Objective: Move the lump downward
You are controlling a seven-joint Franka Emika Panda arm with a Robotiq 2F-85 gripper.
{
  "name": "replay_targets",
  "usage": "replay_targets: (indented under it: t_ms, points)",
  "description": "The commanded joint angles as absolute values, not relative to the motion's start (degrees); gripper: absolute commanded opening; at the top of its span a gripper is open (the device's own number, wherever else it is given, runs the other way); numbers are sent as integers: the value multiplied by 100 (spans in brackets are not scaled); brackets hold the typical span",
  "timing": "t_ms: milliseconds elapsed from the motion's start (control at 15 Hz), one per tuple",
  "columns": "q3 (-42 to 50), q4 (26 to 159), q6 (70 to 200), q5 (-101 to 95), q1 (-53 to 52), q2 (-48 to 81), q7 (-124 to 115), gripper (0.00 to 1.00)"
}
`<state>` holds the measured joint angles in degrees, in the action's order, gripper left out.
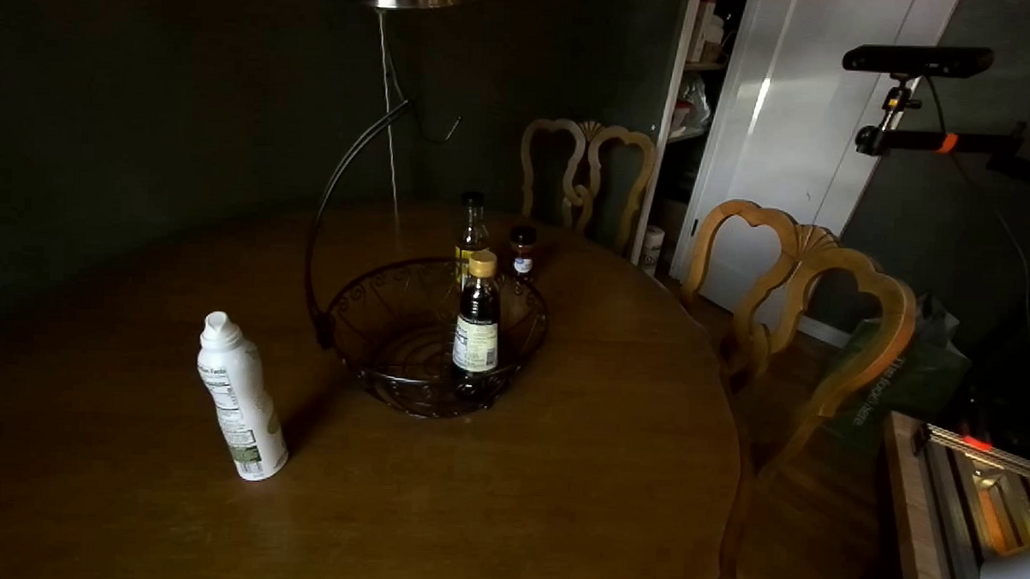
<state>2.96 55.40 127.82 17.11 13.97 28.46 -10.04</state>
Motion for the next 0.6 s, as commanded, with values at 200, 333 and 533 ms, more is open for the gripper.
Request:
replay_targets:
  t_ms: [200, 333, 533]
  points:
    - [948, 6187, 12501, 634, 1277, 2039, -1414, 55]
    - [927, 6790, 12336, 502, 1228, 1416, -1021, 71]
    - [812, 7454, 11556, 501, 1192, 656, -471, 93]
